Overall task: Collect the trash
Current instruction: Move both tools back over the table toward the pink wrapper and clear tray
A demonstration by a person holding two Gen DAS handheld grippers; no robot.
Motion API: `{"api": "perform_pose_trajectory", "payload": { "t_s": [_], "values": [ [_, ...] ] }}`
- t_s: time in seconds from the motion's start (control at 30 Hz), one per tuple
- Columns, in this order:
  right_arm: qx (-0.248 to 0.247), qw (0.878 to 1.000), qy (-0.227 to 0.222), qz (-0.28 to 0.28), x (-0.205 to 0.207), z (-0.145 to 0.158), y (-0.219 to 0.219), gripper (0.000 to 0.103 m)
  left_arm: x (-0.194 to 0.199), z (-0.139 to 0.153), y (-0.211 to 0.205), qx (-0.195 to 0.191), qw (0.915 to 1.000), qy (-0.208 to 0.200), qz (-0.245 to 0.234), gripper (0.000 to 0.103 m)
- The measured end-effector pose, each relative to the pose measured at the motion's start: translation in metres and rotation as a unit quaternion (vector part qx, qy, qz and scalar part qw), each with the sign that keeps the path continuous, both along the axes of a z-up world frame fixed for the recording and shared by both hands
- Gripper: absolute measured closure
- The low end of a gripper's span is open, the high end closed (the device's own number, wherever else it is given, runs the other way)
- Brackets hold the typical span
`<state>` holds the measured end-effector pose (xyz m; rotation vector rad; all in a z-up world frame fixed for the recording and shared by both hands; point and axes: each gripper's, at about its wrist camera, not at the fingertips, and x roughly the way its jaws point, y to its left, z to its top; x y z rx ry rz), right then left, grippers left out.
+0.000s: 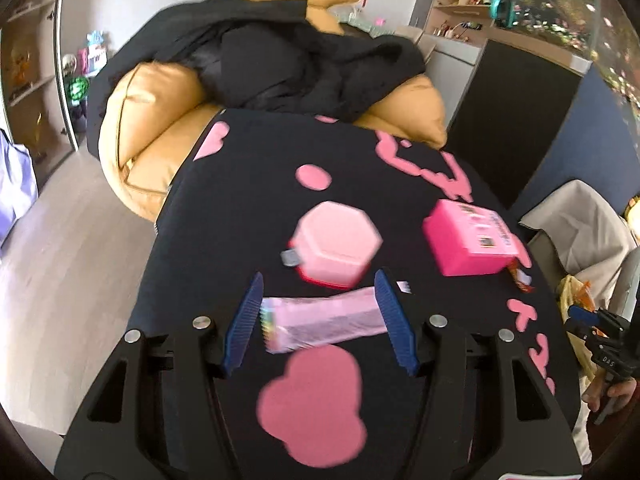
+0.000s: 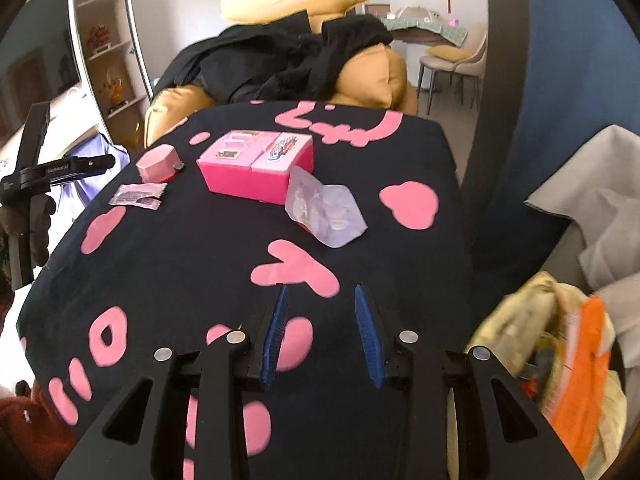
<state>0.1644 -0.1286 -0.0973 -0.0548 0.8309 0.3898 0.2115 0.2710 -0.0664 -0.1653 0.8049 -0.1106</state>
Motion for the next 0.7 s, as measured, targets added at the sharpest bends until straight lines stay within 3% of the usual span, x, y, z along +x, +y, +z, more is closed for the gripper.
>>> {"api": "perform_pose_trajectory", "payload": {
  "t_s": [0.33,0.57,0.7],
  "values": [
    [0.024,0.998,0.030,-0.041,0.058,-0.007,-0.001,0.069,0.021,-0.029,-0.014,-0.015,0.9985,0.036,-0.038,0.048],
    [0.034,0.998,0.037,-0.048,0.093,-0.016,0.000,0.069,0.006,-0.035,-0.021,-0.053,0.9955,0.054,-0.058,0.048],
    [0.056,0.995,0.063,-0.046,0.105,-0.024,-0.001,0.069,-0.013,-0.034,-0.030,-0.082,0.9895,0.069,-0.098,0.048]
  ]
}}
